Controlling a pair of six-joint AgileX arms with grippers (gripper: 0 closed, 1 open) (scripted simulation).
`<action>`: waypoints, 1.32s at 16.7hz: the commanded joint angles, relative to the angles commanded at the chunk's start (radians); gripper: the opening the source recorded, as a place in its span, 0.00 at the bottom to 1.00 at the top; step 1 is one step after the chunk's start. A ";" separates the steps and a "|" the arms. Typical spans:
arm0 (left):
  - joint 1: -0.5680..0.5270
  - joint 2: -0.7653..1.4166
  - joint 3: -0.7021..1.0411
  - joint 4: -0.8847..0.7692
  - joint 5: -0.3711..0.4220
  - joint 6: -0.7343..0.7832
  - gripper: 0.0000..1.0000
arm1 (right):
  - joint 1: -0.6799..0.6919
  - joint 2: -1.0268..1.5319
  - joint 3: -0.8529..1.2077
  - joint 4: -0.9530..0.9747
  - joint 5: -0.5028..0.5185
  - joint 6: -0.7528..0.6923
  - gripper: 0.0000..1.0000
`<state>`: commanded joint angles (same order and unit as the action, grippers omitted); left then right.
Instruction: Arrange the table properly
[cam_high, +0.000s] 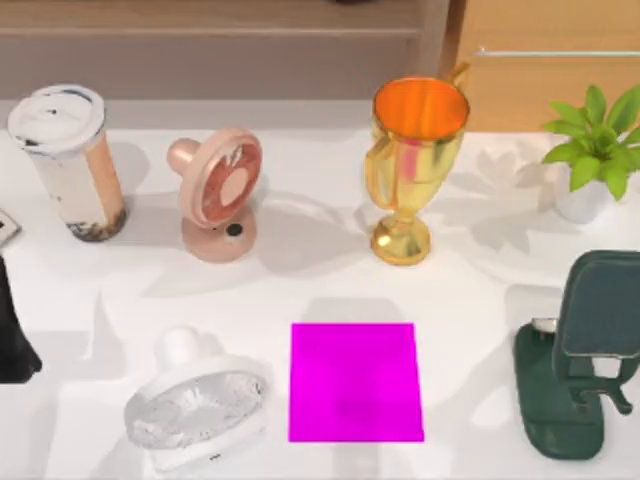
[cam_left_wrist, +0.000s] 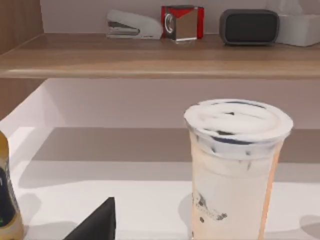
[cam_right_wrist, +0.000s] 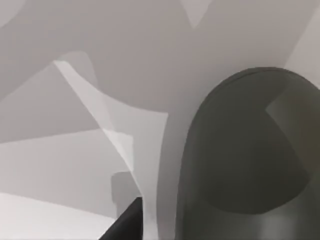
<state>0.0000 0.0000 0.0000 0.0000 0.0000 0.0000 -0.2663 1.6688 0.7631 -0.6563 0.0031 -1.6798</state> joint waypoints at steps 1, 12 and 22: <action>0.000 0.000 0.000 0.000 0.000 0.000 1.00 | 0.000 0.000 0.000 0.000 0.000 0.000 0.00; 0.000 0.000 0.000 0.000 0.000 0.000 1.00 | -0.004 -0.141 0.207 -0.388 0.009 0.007 0.00; 0.000 0.000 0.000 0.000 0.000 0.000 1.00 | 0.022 -0.204 0.305 -0.478 0.012 0.026 0.00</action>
<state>0.0000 0.0000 0.0000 0.0000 0.0000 0.0000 -0.2447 1.4652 1.0676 -1.1342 0.0148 -1.6541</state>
